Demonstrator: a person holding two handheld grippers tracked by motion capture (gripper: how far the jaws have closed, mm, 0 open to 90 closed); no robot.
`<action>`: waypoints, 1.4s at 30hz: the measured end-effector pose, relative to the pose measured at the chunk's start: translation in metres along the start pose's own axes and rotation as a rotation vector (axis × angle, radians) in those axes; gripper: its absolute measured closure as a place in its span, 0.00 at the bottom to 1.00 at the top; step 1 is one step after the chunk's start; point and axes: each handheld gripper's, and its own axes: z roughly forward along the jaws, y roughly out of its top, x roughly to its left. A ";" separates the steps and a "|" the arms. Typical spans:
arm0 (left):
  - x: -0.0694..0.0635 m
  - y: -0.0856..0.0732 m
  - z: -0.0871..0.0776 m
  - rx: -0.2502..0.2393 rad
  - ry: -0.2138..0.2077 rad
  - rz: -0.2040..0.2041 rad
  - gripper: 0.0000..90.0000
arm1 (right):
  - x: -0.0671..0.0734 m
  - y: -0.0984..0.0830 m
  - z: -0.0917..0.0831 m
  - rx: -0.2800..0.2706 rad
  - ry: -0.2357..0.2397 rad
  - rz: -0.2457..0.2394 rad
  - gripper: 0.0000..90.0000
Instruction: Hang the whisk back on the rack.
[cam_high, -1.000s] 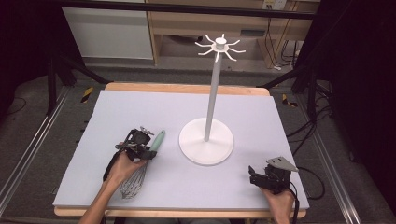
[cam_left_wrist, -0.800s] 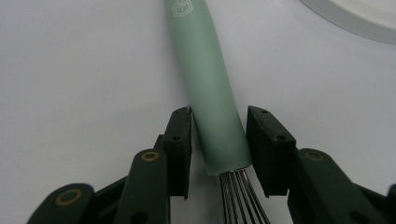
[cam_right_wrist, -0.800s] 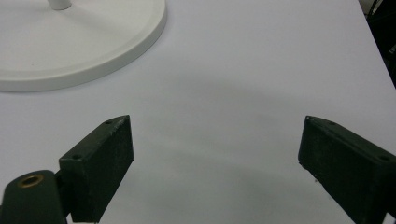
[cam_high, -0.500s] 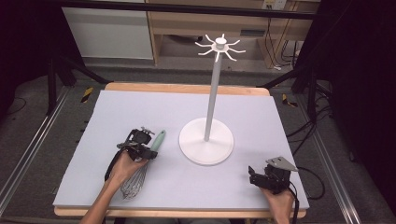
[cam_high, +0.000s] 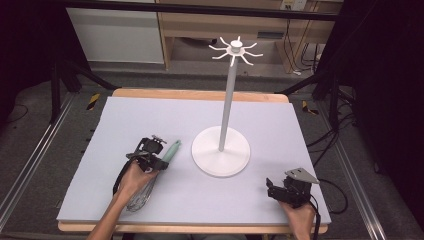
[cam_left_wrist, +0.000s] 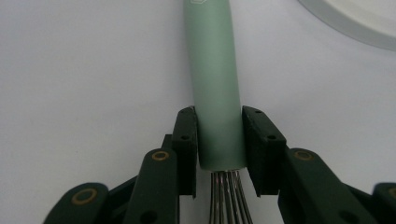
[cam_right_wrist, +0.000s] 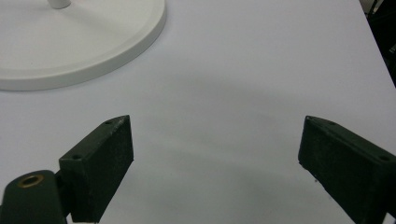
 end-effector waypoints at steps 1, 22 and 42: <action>0.000 0.000 0.000 0.000 0.000 0.000 0.76 | 0.000 0.000 0.000 0.000 0.000 0.000 0.12; -0.006 -0.020 -0.049 -0.175 -0.025 0.034 0.76 | -0.001 -0.001 0.000 0.004 -0.003 0.001 0.12; -0.007 -0.042 -0.113 -0.422 -0.033 0.041 0.76 | -0.001 -0.001 0.000 0.005 -0.005 0.001 0.12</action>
